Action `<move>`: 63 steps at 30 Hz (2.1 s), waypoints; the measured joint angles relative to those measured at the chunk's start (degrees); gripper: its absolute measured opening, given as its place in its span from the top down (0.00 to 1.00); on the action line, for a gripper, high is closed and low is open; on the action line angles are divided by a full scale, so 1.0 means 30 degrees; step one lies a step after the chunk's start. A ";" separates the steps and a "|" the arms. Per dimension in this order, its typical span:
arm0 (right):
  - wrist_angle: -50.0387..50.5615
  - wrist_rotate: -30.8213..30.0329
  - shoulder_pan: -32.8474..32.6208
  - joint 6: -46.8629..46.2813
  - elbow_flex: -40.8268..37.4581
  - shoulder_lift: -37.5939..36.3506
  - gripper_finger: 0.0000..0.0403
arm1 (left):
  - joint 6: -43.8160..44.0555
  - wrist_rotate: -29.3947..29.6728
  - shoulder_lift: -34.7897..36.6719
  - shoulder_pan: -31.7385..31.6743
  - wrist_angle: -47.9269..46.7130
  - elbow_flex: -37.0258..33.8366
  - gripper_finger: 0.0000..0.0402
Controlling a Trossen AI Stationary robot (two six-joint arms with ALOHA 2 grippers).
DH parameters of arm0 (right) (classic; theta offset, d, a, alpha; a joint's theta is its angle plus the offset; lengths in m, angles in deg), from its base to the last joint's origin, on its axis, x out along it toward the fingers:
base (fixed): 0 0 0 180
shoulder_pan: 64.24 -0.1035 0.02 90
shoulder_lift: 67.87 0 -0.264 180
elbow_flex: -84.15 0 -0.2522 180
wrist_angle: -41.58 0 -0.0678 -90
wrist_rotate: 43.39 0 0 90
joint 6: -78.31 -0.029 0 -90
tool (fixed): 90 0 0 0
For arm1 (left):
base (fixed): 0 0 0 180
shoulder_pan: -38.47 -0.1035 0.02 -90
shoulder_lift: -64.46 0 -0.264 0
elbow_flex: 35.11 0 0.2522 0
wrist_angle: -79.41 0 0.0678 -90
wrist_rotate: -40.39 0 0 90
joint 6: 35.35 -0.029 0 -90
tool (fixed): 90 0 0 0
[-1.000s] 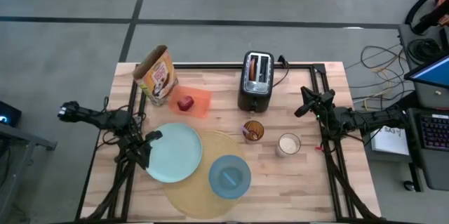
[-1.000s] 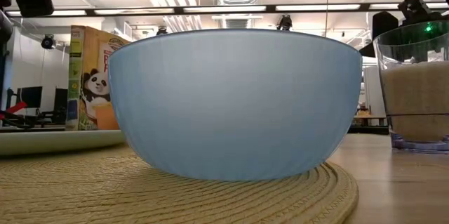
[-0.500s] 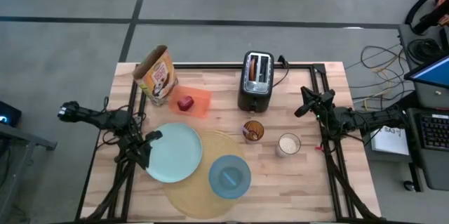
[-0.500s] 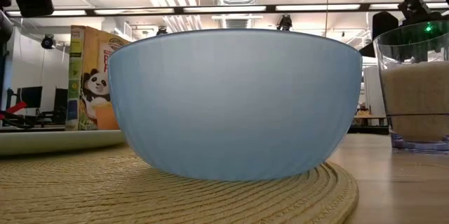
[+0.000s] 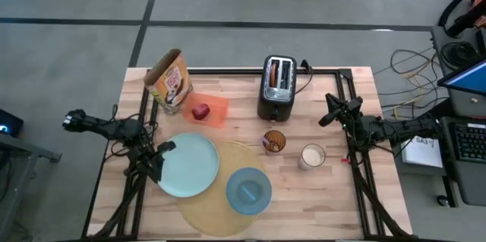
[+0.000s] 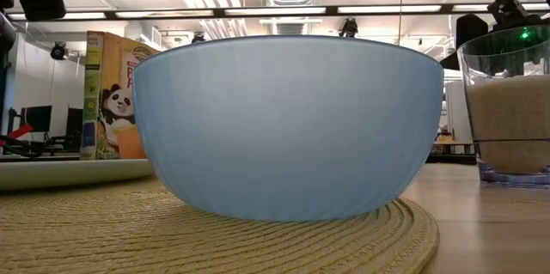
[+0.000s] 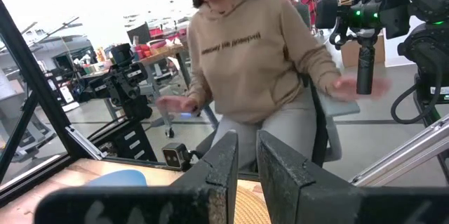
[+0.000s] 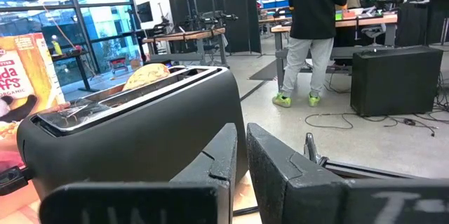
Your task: Arrange a breakfast setting
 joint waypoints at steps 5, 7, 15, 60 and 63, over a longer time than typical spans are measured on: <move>0.0007 0.0006 0.0000 0.0000 0.0000 0.0005 0.93 | 0.0308 -0.0006 -0.0003 0.0000 0.0600 0.0002 0.91; 0.0000 0.0003 0.0000 -0.0003 0.0000 0.0001 0.93 | 0.0151 0.0012 -0.0001 0.0001 0.1687 0.0003 0.91; -0.0036 0.0641 0.0000 -0.4692 0.0000 -0.0001 0.93 | -0.0539 0.0160 -0.0003 0.0022 0.7703 0.0003 0.91; -0.7375 0.6246 0.0184 0.1105 0.2381 0.2474 0.93 | 0.5847 1.9955 -0.8424 0.0022 1.0392 0.5167 0.91; -0.6997 0.5973 0.0190 0.2065 0.3425 0.3311 0.93 | 0.6644 1.9955 -0.9243 0.0021 0.9161 0.5832 0.91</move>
